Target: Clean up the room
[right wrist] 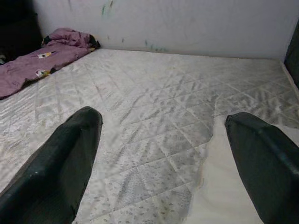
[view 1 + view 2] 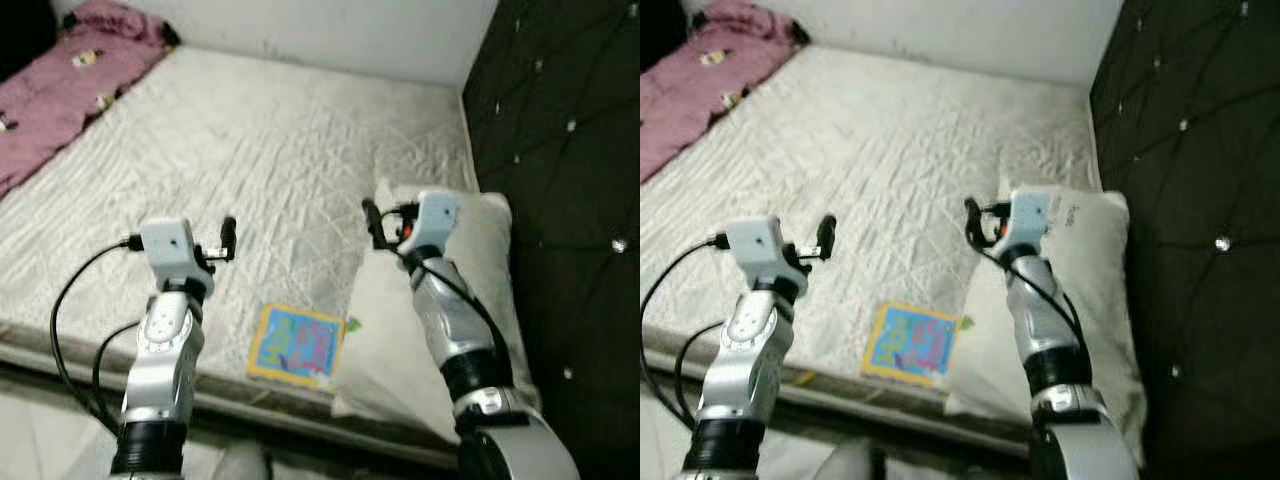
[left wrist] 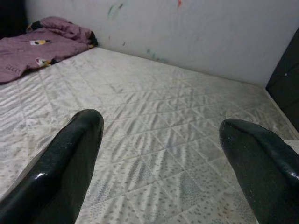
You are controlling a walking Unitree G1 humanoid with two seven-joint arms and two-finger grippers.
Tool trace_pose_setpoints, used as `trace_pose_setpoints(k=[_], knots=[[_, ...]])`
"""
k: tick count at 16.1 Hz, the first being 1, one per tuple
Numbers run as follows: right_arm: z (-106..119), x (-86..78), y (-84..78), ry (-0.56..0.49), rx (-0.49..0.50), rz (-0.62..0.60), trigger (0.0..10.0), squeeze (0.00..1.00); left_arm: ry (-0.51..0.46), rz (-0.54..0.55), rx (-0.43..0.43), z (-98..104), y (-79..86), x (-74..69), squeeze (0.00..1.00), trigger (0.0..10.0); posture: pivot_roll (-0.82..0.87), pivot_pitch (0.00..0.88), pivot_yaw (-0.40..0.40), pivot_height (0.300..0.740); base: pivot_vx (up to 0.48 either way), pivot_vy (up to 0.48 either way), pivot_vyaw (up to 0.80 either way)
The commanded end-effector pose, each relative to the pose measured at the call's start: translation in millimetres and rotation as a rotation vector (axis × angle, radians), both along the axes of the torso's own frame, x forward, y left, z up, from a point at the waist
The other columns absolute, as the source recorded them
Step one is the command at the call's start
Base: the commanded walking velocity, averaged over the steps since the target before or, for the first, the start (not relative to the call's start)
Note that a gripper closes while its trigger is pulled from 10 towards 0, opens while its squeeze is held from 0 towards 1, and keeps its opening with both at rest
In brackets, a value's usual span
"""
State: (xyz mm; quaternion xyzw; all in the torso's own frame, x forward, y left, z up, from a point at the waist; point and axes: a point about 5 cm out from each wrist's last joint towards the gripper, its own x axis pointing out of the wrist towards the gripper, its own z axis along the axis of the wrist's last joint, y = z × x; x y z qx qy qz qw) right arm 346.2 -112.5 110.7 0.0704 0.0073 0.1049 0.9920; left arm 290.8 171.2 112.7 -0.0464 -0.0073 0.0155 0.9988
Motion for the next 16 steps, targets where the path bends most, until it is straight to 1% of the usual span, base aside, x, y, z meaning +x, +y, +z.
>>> trace_pose_setpoints(k=[1,11,14,16], knots=[[6.5,1.9,7.4,-0.017,-0.004,0.019,10.0,0.00,0.009,0.010,0.006,-1.7,5.0,-0.8,0.00,10.0,-0.02,0.000,-0.052,0.740,0.000,0.480,0.00],[6.6,3.0,8.1,-0.011,-0.004,0.015,10.0,0.00,0.008,0.007,-0.021,0.5,6.3,1.6,0.00,10.0,-0.02,0.000,-0.044,0.740,0.000,0.480,0.00],[5.9,3.1,7.9,-0.007,-0.008,0.015,10.0,0.00,0.008,0.009,-0.030,0.5,6.1,1.4,0.00,10.0,-0.02,0.000,-0.044,0.740,0.000,0.480,-0.67],[5.9,3.2,7.8,-0.007,-0.009,0.016,10.0,0.00,0.010,0.010,-0.036,0.4,6.2,1.2,0.00,10.0,-0.02,0.000,-0.046,0.740,0.000,0.480,0.00]])
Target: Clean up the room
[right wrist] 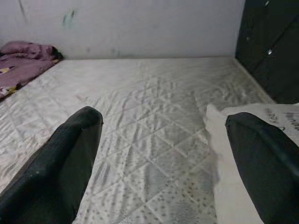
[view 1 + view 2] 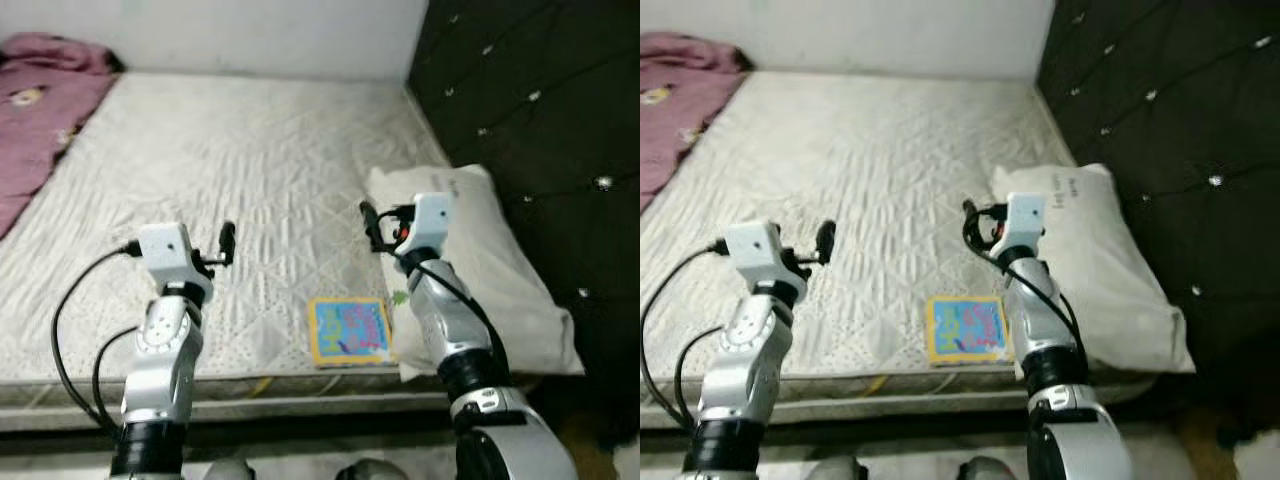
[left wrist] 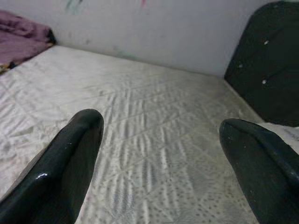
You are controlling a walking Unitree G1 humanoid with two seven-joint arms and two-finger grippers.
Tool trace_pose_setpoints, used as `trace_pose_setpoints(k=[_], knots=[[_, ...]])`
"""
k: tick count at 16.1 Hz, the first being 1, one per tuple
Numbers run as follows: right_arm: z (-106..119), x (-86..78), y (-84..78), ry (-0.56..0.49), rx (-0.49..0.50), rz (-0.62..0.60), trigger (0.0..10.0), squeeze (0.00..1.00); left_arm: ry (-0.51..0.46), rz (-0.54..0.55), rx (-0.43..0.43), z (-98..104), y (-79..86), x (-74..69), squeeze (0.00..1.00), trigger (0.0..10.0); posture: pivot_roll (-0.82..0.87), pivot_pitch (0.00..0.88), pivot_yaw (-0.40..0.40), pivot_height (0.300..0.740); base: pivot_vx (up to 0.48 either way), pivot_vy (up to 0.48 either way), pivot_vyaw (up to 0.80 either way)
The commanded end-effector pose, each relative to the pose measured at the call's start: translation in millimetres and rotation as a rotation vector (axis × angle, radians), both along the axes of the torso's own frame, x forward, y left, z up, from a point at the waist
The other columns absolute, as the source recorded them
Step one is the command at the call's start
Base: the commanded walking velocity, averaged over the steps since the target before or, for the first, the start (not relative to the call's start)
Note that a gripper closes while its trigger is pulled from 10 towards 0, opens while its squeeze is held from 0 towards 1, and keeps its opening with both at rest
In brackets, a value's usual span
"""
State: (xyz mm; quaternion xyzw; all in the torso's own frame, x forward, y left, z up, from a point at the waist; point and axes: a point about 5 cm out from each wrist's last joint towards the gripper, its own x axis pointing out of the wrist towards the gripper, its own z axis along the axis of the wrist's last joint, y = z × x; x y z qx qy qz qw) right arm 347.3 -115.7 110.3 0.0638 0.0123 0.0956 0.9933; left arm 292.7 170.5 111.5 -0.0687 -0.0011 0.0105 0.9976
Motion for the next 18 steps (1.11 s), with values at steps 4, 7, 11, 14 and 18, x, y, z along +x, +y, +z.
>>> trace_pose_setpoints(k=[4,7,11,14,18], knots=[[6.5,2.4,11.2,-0.017,0.000,0.033,10.0,0.00,-0.002,0.024,0.002,1.9,7.1,-0.5,0.00,10.0,-0.02,0.000,-0.048,0.740,0.000,0.480,0.00],[6.8,2.9,10.6,-0.016,-0.002,0.034,10.0,0.00,0.002,0.028,-0.005,1.5,7.1,-0.2,0.00,10.0,-0.02,0.000,-0.049,0.740,0.000,0.480,0.00],[6.5,2.8,10.9,-0.015,-0.002,0.033,10.0,0.00,-0.003,0.045,-0.021,1.7,9.4,-0.8,0.00,10.0,-0.02,0.000,-0.049,0.740,0.000,0.480,0.00],[6.1,2.8,11.2,-0.012,-0.002,0.041,10.0,0.00,-0.021,0.081,-0.040,5.9,14.6,-0.4,0.00,10.0,-0.02,0.000,-0.048,0.740,0.000,0.480,0.00],[5.5,2.6,11.8,-0.009,-0.006,0.046,10.0,0.00,-0.027,0.092,-0.042,5.7,17.4,-0.8,0.00,10.0,-0.01,0.000,-0.049,0.740,0.000,0.480,0.00]])
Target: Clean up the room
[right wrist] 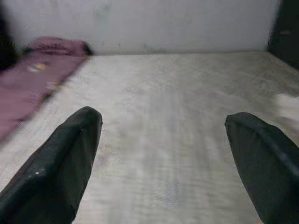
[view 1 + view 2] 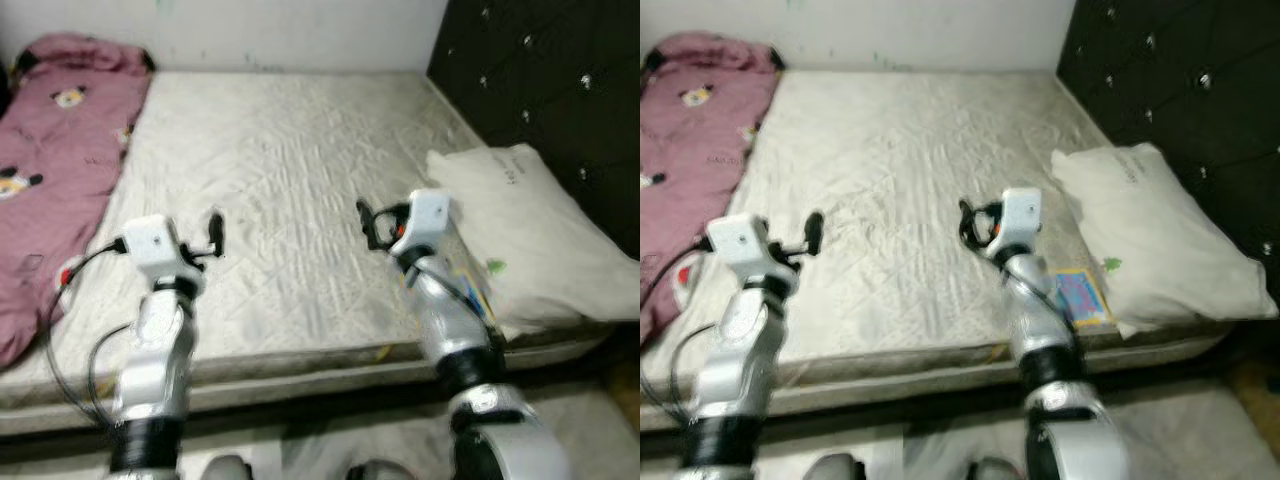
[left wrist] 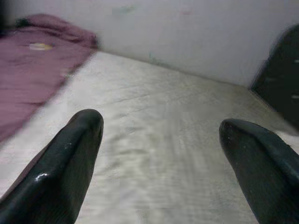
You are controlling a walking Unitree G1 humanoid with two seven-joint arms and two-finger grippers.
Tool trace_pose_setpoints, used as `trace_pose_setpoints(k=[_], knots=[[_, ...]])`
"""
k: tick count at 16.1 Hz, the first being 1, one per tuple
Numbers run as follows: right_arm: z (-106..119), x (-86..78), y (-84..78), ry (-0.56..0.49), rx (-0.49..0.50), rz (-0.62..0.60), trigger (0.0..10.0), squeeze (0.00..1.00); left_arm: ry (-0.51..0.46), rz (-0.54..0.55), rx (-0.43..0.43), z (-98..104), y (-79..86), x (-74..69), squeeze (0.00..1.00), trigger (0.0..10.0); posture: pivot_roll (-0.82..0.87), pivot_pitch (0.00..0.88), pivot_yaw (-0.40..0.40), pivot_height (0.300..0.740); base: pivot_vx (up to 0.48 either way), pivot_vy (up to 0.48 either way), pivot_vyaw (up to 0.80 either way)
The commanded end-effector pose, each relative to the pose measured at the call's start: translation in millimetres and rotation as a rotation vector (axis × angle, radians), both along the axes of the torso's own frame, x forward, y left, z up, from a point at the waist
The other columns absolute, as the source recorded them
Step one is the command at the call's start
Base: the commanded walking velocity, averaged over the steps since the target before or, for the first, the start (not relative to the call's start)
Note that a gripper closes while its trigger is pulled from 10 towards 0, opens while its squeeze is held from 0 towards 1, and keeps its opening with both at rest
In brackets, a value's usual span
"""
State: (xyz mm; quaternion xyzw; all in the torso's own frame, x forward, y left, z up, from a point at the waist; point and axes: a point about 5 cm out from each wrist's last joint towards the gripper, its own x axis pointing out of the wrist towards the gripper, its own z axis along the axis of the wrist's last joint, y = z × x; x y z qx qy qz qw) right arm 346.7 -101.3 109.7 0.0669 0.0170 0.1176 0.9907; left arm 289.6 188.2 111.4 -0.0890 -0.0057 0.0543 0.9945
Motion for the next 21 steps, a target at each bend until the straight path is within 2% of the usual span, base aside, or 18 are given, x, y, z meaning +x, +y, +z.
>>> trace_pose_setpoints(k=[1,10,11,15,17,21], knots=[[6.1,3.4,-2.4,-0.018,-0.014,0.004,10.0,0.00,-0.024,0.007,-0.001,6.0,-0.1,2.3,0.00,10.0,-0.01,0.000,-0.049,0.740,0.000,0.480,0.00],[4.3,3.0,-2.1,-0.011,-0.028,0.016,10.0,0.00,-0.035,0.004,-0.016,5.9,-2.4,2.2,0.00,10.0,-0.01,0.000,-0.053,0.740,0.000,0.480,0.00],[4.1,3.0,-2.1,-0.010,-0.028,0.016,10.0,0.00,-0.049,0.008,0.008,7.7,-2.2,1.6,0.00,10.0,-0.02,0.000,-0.053,0.740,0.000,0.277,0.00],[4.8,3.3,-1.7,-0.013,-0.036,0.018,10.0,0.00,-0.071,-0.015,-0.018,10.8,-3.2,1.1,0.00,10.0,-0.02,0.000,-0.055,0.740,0.000,0.000,0.00],[5.6,3.4,-0.8,-0.021,-0.043,0.021,10.0,0.00,-0.082,-0.027,-0.025,11.8,-5.0,-0.3,0.00,10.0,-0.02,0.000,-0.055,0.740,0.000,0.000,0.70],[5.2,4.2,-1.4,-0.015,-0.040,0.012,10.0,0.00,-0.084,-0.032,-0.026,12.1,-5.4,-0.3,0.00,10.0,-0.02,0.000,-0.054,0.740,0.277,0.000,0.28]])
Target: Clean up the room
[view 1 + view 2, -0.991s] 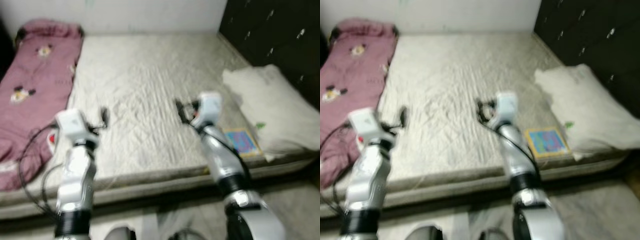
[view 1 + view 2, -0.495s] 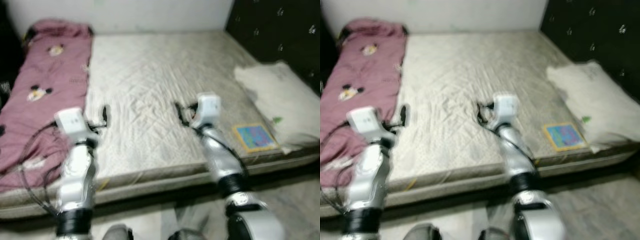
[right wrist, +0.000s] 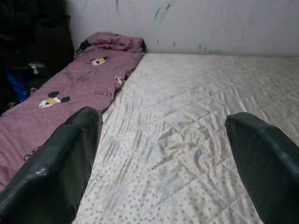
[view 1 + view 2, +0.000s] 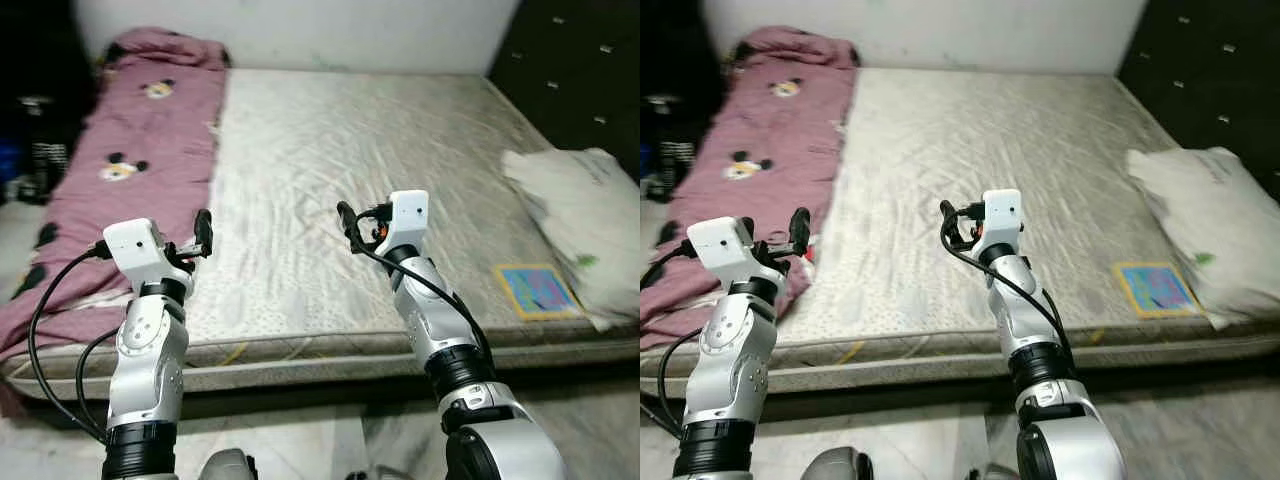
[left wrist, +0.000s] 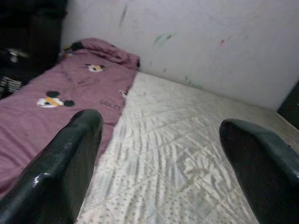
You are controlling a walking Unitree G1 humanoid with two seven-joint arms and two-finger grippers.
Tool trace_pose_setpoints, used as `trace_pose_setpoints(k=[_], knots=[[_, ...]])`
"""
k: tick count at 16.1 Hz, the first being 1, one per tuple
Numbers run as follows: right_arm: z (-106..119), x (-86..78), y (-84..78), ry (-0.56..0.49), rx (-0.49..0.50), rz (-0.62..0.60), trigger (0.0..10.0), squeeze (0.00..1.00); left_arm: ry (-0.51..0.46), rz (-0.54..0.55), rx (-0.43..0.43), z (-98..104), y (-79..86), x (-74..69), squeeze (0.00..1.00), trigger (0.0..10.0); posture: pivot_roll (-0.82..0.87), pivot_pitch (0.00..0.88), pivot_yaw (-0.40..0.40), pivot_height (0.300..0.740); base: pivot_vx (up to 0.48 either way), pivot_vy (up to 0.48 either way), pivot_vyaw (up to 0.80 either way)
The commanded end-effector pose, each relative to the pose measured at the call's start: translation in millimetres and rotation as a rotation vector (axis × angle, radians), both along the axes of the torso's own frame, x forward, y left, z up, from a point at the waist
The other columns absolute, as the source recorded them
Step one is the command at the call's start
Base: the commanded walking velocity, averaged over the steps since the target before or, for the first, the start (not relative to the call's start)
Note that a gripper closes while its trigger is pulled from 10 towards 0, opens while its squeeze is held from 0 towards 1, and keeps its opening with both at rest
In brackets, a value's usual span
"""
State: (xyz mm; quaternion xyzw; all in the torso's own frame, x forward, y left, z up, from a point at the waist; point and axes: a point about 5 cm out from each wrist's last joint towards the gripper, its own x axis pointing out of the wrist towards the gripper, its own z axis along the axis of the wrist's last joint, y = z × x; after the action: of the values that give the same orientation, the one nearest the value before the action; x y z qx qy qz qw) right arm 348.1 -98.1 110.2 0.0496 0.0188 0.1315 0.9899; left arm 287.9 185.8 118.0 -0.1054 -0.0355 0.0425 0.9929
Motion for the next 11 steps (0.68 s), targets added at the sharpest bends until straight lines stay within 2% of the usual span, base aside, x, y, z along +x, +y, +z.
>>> trace_pose_setpoints(k=[1,11], knots=[[4.7,2.9,-4.4,-0.012,-0.005,-0.017,10.0,0.00,-0.021,-0.014,0.003,5.6,-2.7,1.5,0.00,10.0,-0.02,0.000,-0.054,0.740,0.326,0.000,0.00],[4.3,2.9,-5.2,-0.010,0.000,-0.029,10.0,0.00,-0.015,-0.024,0.001,4.9,-3.8,1.5,0.00,10.0,-0.02,0.000,-0.050,0.740,0.363,0.000,0.00]])
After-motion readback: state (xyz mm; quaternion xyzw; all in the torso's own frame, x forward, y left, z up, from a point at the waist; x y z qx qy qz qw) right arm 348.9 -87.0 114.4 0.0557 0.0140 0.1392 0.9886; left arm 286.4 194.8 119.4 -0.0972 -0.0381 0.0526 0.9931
